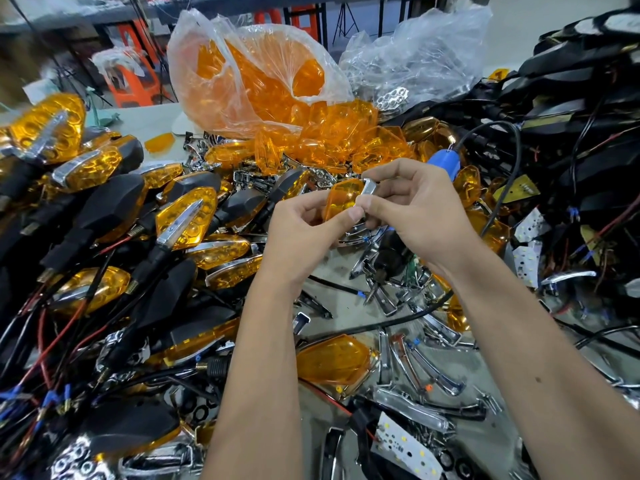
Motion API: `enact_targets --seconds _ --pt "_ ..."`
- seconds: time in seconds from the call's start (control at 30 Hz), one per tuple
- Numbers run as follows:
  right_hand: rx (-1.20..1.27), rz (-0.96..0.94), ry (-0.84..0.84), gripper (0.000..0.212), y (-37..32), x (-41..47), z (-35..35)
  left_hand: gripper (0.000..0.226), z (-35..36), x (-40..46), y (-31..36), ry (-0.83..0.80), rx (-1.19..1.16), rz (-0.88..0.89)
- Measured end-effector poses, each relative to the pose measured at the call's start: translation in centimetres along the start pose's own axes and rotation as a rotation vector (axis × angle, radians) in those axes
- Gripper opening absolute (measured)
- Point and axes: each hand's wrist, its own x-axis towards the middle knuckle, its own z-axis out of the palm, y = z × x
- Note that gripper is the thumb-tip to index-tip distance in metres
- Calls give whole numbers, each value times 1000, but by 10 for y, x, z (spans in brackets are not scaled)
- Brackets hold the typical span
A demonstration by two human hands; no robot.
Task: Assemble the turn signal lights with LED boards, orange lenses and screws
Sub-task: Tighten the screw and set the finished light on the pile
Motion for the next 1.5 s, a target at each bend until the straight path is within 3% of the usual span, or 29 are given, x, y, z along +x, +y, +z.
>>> enact_targets --seconds 0.37,0.57,0.8,1.07,1.5 --pt "-9 40 66 29 6 3 1 17 2 2 -5 -12 27 -19" --pt "-49 -23 14 33 5 2 -6 11 -1 5 -6 0 9 7" --pt "-60 -48 -137 41 0 -1 -18 8 -4 6 -4 -119 -3 72" --pt "-65 -115 -239 34 -12 -6 -22 8 -5 4 -2 -137 -35 100" --pt "17 -187 -259 22 -10 -1 -27 16 11 6 3 -91 -27 139"
